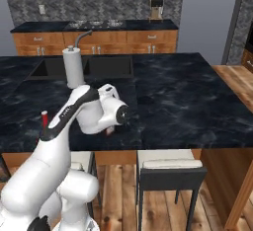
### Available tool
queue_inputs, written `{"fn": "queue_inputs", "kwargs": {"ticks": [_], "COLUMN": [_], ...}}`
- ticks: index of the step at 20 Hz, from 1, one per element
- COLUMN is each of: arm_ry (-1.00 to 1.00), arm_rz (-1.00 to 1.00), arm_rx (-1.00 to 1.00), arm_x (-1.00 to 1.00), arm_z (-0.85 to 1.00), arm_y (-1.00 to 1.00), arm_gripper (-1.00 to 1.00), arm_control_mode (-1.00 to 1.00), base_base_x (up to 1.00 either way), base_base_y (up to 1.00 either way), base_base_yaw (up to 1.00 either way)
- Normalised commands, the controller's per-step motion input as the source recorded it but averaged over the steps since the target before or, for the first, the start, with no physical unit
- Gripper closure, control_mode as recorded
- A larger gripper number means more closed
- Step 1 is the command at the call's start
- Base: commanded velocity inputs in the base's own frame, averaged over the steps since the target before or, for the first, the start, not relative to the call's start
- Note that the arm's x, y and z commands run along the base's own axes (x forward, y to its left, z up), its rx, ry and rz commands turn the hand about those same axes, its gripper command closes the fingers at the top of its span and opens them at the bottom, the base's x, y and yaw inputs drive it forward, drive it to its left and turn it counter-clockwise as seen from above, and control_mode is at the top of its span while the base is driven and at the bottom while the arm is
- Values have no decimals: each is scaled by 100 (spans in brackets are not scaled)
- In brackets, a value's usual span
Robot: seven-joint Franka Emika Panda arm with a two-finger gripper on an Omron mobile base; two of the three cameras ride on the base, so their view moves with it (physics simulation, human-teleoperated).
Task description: The dining table condiment station is running low on ketchup. Refill the condiment station by opening the cabinet and taking the ketchup from the cabinet and placing it on the dining table.
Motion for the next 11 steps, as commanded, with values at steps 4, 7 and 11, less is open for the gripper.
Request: {"fn": "queue_inputs", "kwargs": {"ticks": [4,7,11], "arm_ry": [3,2,3], "arm_rz": [-18,-17,-16], "arm_rx": [0,0,0], "arm_x": [-96,-85,-79], "arm_z": [62,92,99], "arm_y": [4,0,0], "arm_gripper": [-100,-100,-100], "arm_control_mode": [-100,-100,-100], "base_base_x": [0,0,0], "base_base_y": [0,0,0], "base_base_yaw": [0,0,0]}}
